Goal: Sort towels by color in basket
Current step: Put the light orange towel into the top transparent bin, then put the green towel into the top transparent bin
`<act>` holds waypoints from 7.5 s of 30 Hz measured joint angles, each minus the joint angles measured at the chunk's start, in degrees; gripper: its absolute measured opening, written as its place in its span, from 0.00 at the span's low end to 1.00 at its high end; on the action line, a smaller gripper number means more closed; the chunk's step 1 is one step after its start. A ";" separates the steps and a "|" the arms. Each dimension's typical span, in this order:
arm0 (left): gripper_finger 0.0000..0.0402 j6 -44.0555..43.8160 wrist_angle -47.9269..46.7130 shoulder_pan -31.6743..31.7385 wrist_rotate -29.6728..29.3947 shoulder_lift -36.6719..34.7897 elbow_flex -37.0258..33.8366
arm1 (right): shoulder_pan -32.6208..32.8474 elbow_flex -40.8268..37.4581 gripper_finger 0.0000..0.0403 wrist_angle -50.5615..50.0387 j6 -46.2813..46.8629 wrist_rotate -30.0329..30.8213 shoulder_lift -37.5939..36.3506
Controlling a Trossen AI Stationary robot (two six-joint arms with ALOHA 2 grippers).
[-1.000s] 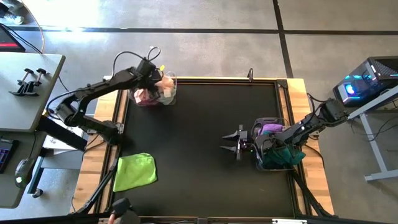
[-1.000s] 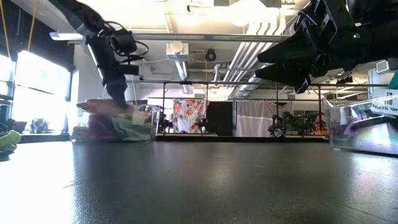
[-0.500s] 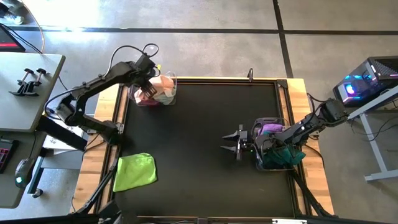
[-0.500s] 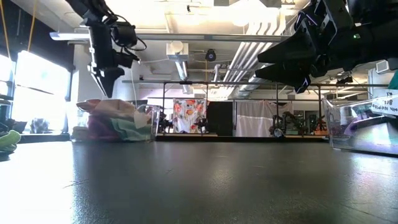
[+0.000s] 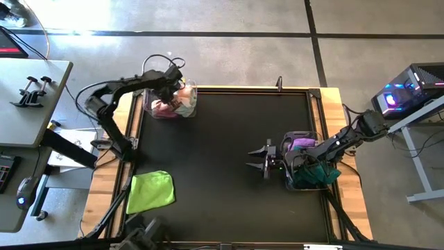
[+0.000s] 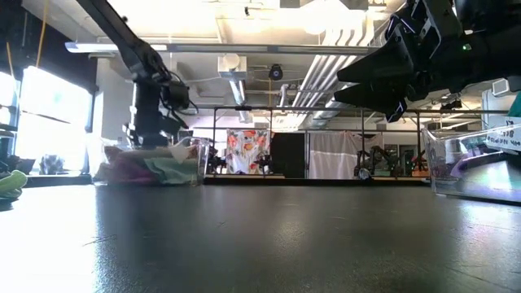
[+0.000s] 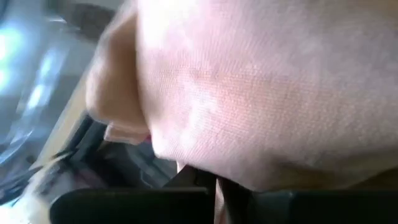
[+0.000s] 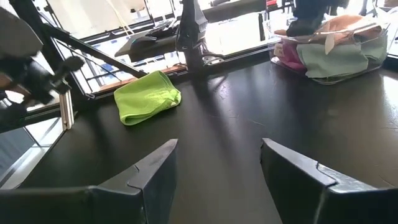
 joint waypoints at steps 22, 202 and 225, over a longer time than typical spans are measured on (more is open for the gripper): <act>0.01 -1.64 -5.60 -2.99 -0.14 -13.02 5.12 | 0.00 0.00 0.55 -0.92 0.21 0.30 0.00; 0.02 16.45 4.09 -20.04 -21.71 -32.56 -2.21 | 0.00 0.00 0.55 -0.24 0.23 2.94 0.02; 0.03 24.62 11.56 -1.33 4.26 -8.82 -9.22 | 0.00 0.00 0.55 -0.59 2.83 3.50 0.02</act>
